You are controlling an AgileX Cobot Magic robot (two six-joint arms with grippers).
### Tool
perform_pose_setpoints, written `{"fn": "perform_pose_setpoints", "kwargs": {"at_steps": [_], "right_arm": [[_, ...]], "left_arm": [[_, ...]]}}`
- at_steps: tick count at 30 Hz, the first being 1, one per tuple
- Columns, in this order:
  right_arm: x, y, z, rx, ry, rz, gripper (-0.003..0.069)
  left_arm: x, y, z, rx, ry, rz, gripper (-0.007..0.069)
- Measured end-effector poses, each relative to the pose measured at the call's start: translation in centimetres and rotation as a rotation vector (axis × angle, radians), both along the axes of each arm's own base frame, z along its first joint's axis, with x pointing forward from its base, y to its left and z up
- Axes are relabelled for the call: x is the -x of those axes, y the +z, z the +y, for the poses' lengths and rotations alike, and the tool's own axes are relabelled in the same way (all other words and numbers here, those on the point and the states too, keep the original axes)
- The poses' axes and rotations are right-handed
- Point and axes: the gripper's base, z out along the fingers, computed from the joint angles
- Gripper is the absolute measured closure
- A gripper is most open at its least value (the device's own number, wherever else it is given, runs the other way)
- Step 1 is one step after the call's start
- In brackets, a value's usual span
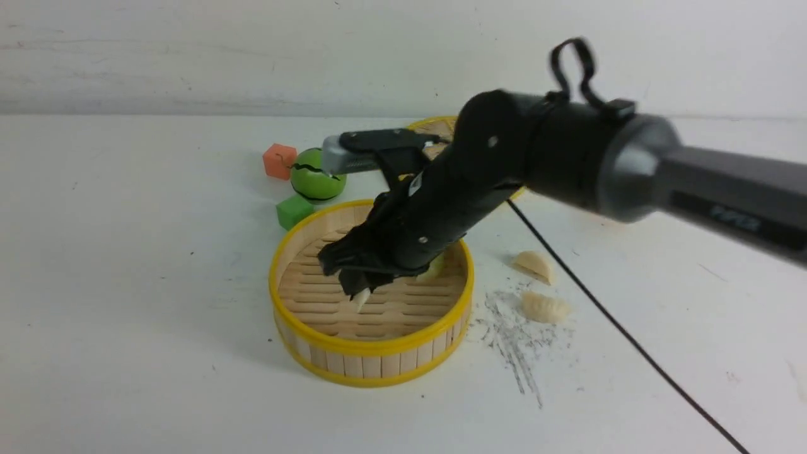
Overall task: Put the dumplings into the steamer on the white table.
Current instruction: 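Place the dumpling in the bamboo steamer basket with the right gripper, then reach for and grasp a dumpling lying on the table beside the steamer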
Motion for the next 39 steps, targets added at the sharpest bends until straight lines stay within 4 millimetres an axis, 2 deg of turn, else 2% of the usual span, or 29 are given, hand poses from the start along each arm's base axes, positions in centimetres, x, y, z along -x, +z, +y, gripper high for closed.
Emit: {"fn": "perform_pose_setpoints", "kwargs": {"at_steps": [1,6,14,18,21,25,29,30,33,35,38,39], "right_arm": [[-0.4,-1.3,0.6,0.031,-0.022,0.006,0.0478],[-1.4,-4.0,1.5,0.086,-0.1,0.03,0.0478],[-1.5,-4.7,2.1,0.039,-0.142,0.068,0.0471],[-1.4,-4.8,2.3,0.013,-0.154,0.085,0.0398],[-1.4,-4.6,2.3,0.007,-0.157,0.08,0.0288],[-1.1,-2.3,1.8,0.0,-0.136,0.05,0.0209],[-0.5,3.0,-0.7,0.037,-0.058,-0.077,0.019],[-0.4,4.4,-1.8,0.064,-0.038,-0.12,0.019],[-1.0,7.0,-5.8,0.188,0.014,-0.2,0.0188],[-2.0,7.2,-8.9,0.275,0.033,-0.195,0.0188],[-3.6,4.8,-12.7,0.387,0.093,-0.126,0.0188],[-4.4,3.2,-13.8,0.42,0.134,-0.094,0.0193]], "left_arm": [[0.2,0.0,0.1,0.004,-0.003,-0.025,0.0639],[0.3,0.2,0.1,0.007,-0.004,-0.047,0.0639],[0.3,0.3,0.1,0.002,-0.004,-0.057,0.0638],[0.3,0.3,0.2,-0.001,-0.003,-0.059,0.0638],[0.3,0.3,0.2,-0.001,-0.003,-0.061,0.0638],[0.3,0.3,0.2,0.0,-0.003,-0.061,0.0638],[0.3,0.3,0.2,0.001,-0.003,-0.061,0.0638],[0.3,0.3,0.2,0.001,-0.003,-0.061,0.0638],[0.3,0.3,0.2,0.0,-0.003,-0.062,0.0638],[0.3,0.3,0.2,-0.001,-0.003,-0.062,0.0638],[0.3,0.3,0.2,-0.005,-0.001,-0.064,0.0638],[0.3,0.3,0.2,-0.008,0.0,-0.065,0.0638]]}}
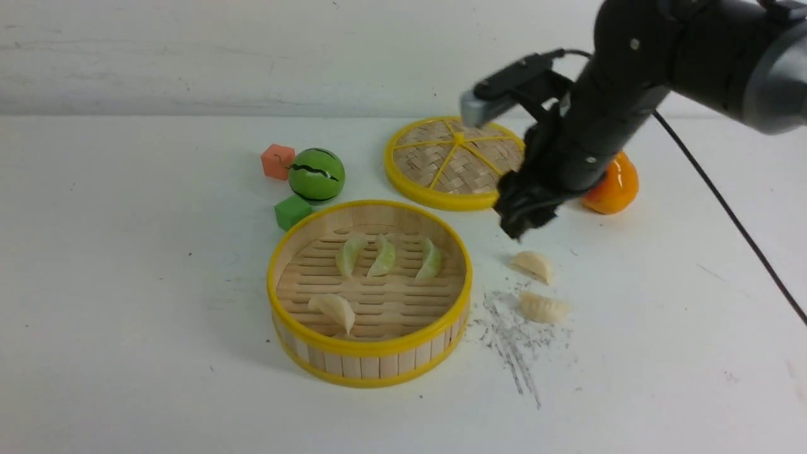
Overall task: Put the dumplings into the steamer on the white table.
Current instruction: 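Reach for and grasp a dumpling lying on the table beside the steamer, then place the dumpling in the bamboo steamer basket with the right gripper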
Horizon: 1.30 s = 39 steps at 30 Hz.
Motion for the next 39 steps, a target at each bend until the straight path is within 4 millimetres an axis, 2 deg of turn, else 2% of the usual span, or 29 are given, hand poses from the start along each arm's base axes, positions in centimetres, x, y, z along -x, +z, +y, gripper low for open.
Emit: {"fn": "perform_pose_setpoints", "kwargs": {"at_steps": [1,3,6,14,17,18,20,21,26,31,35,37,39], "right_arm": [[0.0,0.0,0.0,0.0,0.0,0.0,0.0193],[-1.1,-2.8,-0.8,0.044,0.064,0.047,0.0205],[-2.0,-5.4,-0.6,0.059,0.111,0.062,0.0221],[-2.7,-8.9,-0.2,0.07,0.122,0.117,0.0253],[-2.8,-10.3,-0.2,0.078,0.118,0.154,0.0335],[-2.8,-10.3,-0.2,0.078,0.116,0.158,0.0343],[-2.7,-10.6,-0.2,0.077,0.094,0.185,0.0449],[-2.6,-10.6,-0.2,0.077,0.081,0.202,0.047],[-2.2,-9.6,-0.3,0.083,0.054,0.262,0.0464],[-2.2,-4.4,0.4,-0.035,-0.017,0.22,0.0464],[-1.6,0.0,3.5,-0.275,-0.013,0.161,0.0464],[-1.1,0.8,5.9,-0.385,0.009,0.149,0.0464],[-0.5,0.4,8.3,-0.434,0.037,0.143,0.0464]], "left_arm": [[0.0,0.0,0.0,0.0,0.0,0.0,0.0638],[0.0,0.0,0.0,0.0,0.0,-0.001,0.0638],[0.0,0.0,0.0,-0.005,0.002,-0.003,0.0638],[-0.1,0.0,0.0,-0.019,0.005,-0.001,0.0638],[-0.1,0.0,0.0,-0.019,0.004,-0.003,0.0638],[-0.1,0.0,0.0,-0.019,0.004,-0.003,0.0638],[-0.1,0.0,0.0,-0.019,0.004,-0.003,0.0638],[-0.1,0.0,0.0,-0.019,0.004,-0.003,0.0638],[-0.1,0.0,0.0,-0.019,0.005,-0.003,0.0636],[-0.1,0.0,0.0,-0.02,0.005,-0.003,0.0635],[-0.1,0.0,0.0,-0.02,0.005,-0.004,0.0635],[-0.1,0.0,0.0,-0.021,0.005,-0.004,0.0634],[-0.1,0.0,0.0,-0.021,0.005,-0.004,0.0634]]}}
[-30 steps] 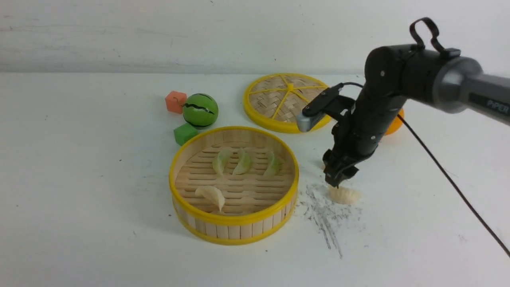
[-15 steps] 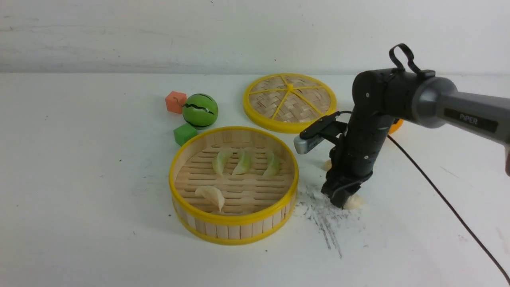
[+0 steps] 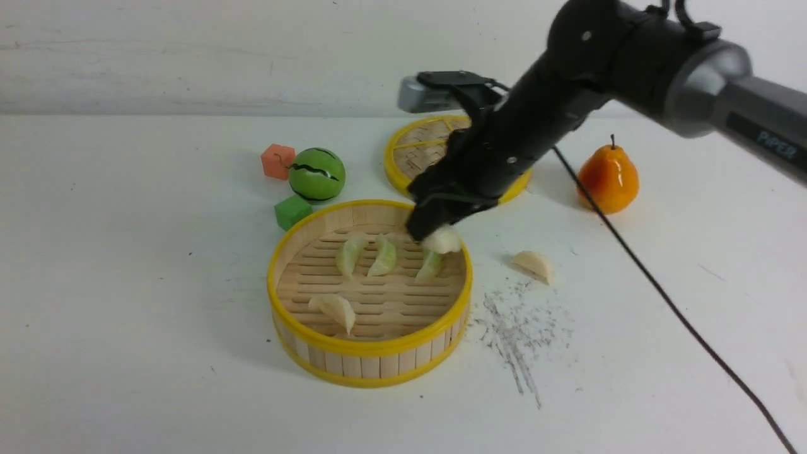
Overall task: Put the dumplings into the steamer on the white table.
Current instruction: 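Place the dumpling in the bamboo steamer basket with the right gripper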
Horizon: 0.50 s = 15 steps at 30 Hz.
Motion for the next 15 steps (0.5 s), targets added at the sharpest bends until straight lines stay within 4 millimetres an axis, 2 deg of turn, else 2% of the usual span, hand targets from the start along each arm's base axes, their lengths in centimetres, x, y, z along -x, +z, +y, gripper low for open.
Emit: {"fn": "perform_pose_setpoints", "kwargs": {"at_steps": [4,8,12,15], "right_arm": [[0.3,-2.8,3.1,0.007,0.031,0.004,0.0464],[0.0,-6.3,4.2,0.087,0.036,0.018,0.0464],[-0.5,-7.6,4.3,0.091,-0.015,0.035,0.0462],[-0.7,-7.6,4.3,0.08,-0.045,0.04,0.0396]], "left_arm": [[0.0,0.0,0.0,-0.002,0.001,-0.001,0.0634],[0.0,0.0,0.0,-0.001,0.001,-0.001,0.0632],[0.0,0.0,0.0,-0.001,0.001,-0.001,0.0632],[0.0,0.0,0.0,-0.001,0.001,-0.001,0.0632]]}}
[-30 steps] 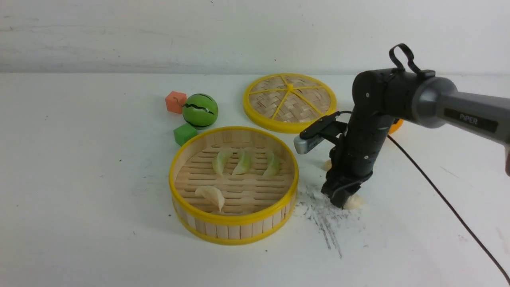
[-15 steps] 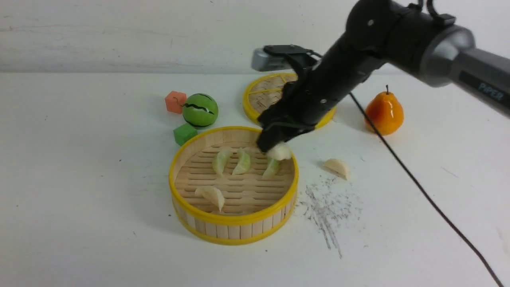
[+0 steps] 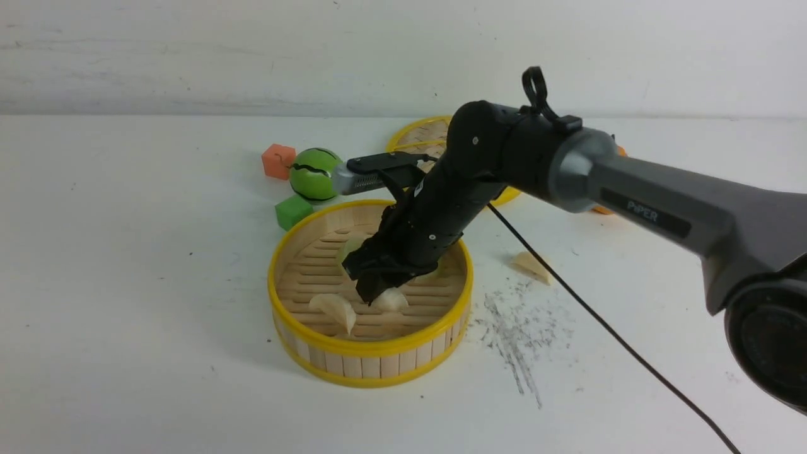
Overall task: Put the dumplings into the steamer on the white table.
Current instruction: 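Place the dumpling in the bamboo steamer basket with the right gripper, then reach for and grasp a dumpling lying on the table beside the steamer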
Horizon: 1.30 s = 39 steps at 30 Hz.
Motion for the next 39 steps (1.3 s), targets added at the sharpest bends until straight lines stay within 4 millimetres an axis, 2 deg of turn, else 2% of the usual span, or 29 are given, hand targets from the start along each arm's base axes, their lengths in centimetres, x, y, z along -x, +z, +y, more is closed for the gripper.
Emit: {"fn": "perform_pose_setpoints", "kwargs": {"at_steps": [1,5,8,10,15,18,21,25,29,33,36,38,39], "right_arm": [[0.0,0.0,0.0,-0.001,-0.002,0.001,0.0389],[0.0,0.0,0.0,-0.011,-0.04,0.029,0.0225],[0.1,0.2,-0.1,-0.01,-0.05,0.057,0.0168],[0.1,0.6,-0.1,-0.007,-0.043,0.061,0.016],[-1.0,4.5,-2.2,0.057,0.028,0.011,0.0169],[-2.4,7.0,-5.2,0.138,0.036,-0.08,0.0188],[-4.0,7.7,-8.7,0.213,0.007,-0.137,0.021],[-6.0,6.3,-13.2,0.257,-0.067,-0.11,0.0237],[-7.2,2.6,-15.7,0.287,-0.107,-0.018,0.0264],[-7.5,-1.0,-15.9,0.304,-0.097,0.062,0.0279],[-7.7,-2.5,-15.5,0.305,-0.089,0.074,0.0288],[-7.9,-3.1,-15.2,0.305,-0.09,0.071,0.0313],[-7.9,-3.1,-15.2,0.305,-0.091,0.066,0.0347]], "left_arm": [[0.0,0.0,0.0,0.0,0.0,0.0,0.0632],[0.0,0.0,0.0,0.0,0.0,0.0,0.0632],[0.0,0.0,0.0,-0.001,0.0,0.0,0.063],[0.0,0.0,0.0,-0.001,0.0,0.0,0.0631],[0.0,0.0,0.0,-0.001,0.0,0.0,0.0628],[0.0,0.0,0.0,-0.003,0.001,-0.001,0.0626],[0.0,0.0,0.0,-0.005,0.002,-0.003,0.0624],[0.0,0.0,0.0,-0.008,0.003,-0.004,0.0617],[0.0,0.0,0.1,-0.012,0.005,-0.006,0.0614],[0.0,0.0,0.0,-0.014,0.005,-0.005,0.061],[0.0,0.0,0.1,-0.015,0.005,-0.005,0.0608],[0.0,0.0,0.1,-0.016,0.005,-0.005,0.0608],[0.0,0.0,0.1,-0.016,0.005,-0.005,0.0608]]}}
